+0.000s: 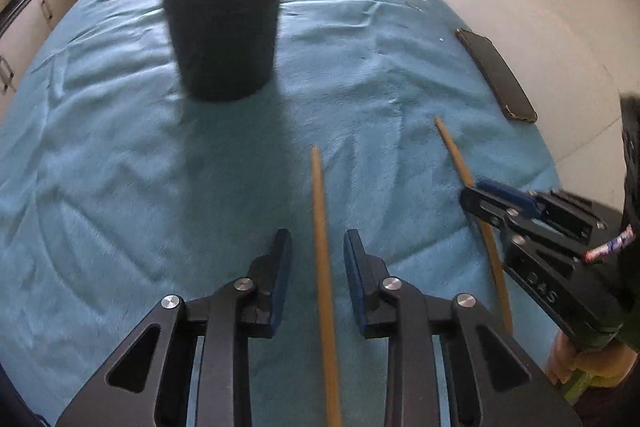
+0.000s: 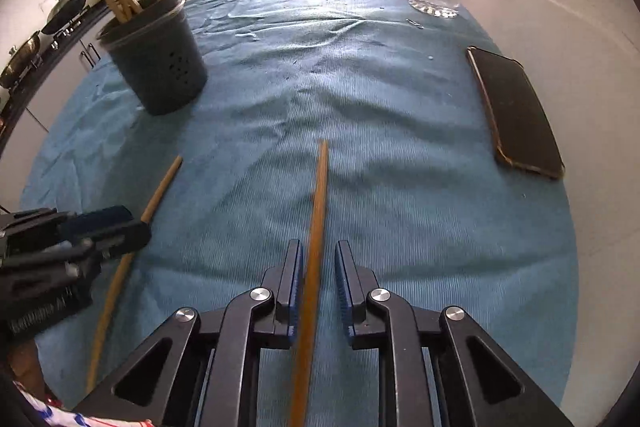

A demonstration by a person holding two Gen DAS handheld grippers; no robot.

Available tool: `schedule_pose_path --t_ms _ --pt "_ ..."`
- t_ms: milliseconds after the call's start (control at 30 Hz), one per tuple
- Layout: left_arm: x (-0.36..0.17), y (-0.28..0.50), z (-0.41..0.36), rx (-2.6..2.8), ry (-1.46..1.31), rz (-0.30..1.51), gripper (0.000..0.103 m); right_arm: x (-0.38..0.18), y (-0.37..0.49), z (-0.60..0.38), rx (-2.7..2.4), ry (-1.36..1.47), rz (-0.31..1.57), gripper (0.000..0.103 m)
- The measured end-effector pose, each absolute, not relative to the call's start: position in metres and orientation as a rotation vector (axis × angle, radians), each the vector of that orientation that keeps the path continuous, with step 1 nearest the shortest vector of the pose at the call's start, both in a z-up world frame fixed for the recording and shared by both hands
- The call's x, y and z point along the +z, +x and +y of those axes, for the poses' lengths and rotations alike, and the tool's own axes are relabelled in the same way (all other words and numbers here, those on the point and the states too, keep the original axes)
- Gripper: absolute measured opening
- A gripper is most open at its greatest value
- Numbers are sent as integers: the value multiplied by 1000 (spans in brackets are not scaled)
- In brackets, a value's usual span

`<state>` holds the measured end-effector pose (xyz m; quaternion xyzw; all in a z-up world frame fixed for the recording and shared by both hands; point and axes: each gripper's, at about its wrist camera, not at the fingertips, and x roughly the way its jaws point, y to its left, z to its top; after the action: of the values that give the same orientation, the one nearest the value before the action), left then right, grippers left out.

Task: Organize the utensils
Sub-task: 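Lift the chopstick upright and carry it above the black cup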

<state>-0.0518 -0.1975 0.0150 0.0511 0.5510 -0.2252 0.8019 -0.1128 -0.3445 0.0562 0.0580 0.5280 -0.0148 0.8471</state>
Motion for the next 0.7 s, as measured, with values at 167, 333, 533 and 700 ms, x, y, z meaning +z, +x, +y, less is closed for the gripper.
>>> schedule_pose_path --t_ms 167,333,533,700 --pt "13 -45 -206 -484 131 1146 25 55 -91 -343 -47 94 1127 13" --pt "15 -47 -193 -491 83 1083 6 57 -94 -342 -54 115 1070 6" --pt "59 -60 -157 -475 -10 979 5 98 -119 -350 -54 163 920 6" --pt "106 -93 -131 -495 -47 850 5 140 -147 -347 -21 214 785 6"
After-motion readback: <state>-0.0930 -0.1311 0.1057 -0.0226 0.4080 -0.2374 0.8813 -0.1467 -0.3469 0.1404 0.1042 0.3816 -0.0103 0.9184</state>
